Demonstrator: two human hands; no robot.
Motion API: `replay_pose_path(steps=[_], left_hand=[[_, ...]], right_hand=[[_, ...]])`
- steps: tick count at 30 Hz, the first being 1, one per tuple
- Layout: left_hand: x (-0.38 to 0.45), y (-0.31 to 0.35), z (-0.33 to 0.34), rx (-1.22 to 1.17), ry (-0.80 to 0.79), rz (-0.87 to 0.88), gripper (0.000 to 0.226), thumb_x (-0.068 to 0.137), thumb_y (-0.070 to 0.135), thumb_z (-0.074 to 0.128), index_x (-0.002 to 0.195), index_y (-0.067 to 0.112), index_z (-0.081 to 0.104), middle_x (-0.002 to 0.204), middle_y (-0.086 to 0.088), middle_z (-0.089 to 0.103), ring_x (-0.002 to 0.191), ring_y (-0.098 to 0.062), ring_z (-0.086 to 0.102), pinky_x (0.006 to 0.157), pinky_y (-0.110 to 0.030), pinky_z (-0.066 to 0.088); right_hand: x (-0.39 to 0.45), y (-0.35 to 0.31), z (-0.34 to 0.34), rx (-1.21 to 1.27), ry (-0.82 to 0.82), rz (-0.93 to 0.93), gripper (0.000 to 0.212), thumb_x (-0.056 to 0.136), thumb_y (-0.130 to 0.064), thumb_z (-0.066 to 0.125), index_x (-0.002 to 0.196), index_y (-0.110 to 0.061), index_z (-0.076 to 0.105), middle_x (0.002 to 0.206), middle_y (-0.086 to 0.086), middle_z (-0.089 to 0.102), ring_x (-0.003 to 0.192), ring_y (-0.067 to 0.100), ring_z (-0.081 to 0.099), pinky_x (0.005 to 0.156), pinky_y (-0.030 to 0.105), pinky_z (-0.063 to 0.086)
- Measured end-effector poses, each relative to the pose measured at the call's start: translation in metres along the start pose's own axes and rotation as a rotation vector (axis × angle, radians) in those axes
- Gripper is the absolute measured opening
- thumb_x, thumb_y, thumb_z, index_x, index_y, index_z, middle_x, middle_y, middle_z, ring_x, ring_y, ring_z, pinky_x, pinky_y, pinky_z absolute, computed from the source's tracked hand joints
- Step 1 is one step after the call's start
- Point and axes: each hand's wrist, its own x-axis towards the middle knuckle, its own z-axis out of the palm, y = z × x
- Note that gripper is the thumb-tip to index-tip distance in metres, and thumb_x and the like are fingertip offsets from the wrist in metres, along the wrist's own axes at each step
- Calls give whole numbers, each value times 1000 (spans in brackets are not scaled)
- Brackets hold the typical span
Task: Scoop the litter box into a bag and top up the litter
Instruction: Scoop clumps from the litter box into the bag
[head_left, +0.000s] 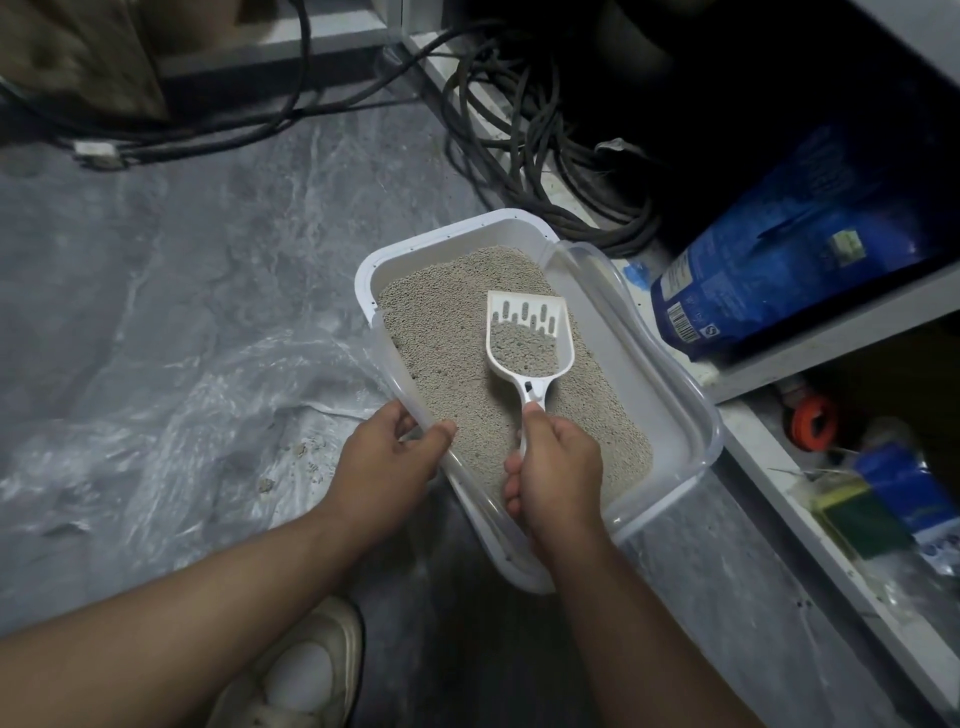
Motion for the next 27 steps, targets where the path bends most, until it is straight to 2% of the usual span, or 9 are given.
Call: replay_pose_path(steps=[3,6,9,14,18,22,27], left_hand=[[1,-1,-1,4,0,-1,14,92,29,75,99,18,70,89,10,76,82,-15,74,85,-53,62],[-1,0,-2,9,-8,3,22,87,37,77,98,19,70,90,9,76,87,-22,75,86,-54,62],[-1,2,-3,3,-17,5,33,78,46,73,97,19,70,89,10,76,82,-17,75,88,-55,61],[-2,1,-2,7,-15,13,28,84,41,76,100,19,70,91,10,76,81,-12,74,87,-52,62],[-2,3,-2,19,-12,14,38,76,49,73,101,20,71,92,11,76,82,-12,74,87,-50,62],[-1,2,-3,21,-13,17,26,84,40,76,100,20,71,90,12,76,81,-13,74,86,-52,62],[-1,1,-3,25,-10,13,24,85,38,76,100,20,71,89,13,76,83,-11,74,86,-51,63]], right_hand=[[-1,0,1,-19,-17,-21,41,98,-44,54,78,-9,60,58,9,59,42,19,50,41,25,39],[-2,-1,2,-24,-13,-29,43,99,-44,54,79,-6,60,58,9,59,42,19,50,41,25,40],[-2,-1,1,-17,-4,-23,41,99,-43,54,80,-7,61,58,8,59,42,20,50,42,26,40],[-1,1,2,10,12,-19,40,98,-44,54,79,-8,60,57,7,58,42,19,49,43,28,41],[-1,1,2,18,16,-19,40,98,-43,55,78,-9,60,57,8,58,42,20,49,44,28,40],[1,3,3,19,38,-28,41,96,-46,55,73,-12,60,56,8,59,41,21,50,44,28,41],[1,2,3,35,41,-22,40,96,-45,55,71,-14,58,54,7,57,41,20,48,44,28,40]])
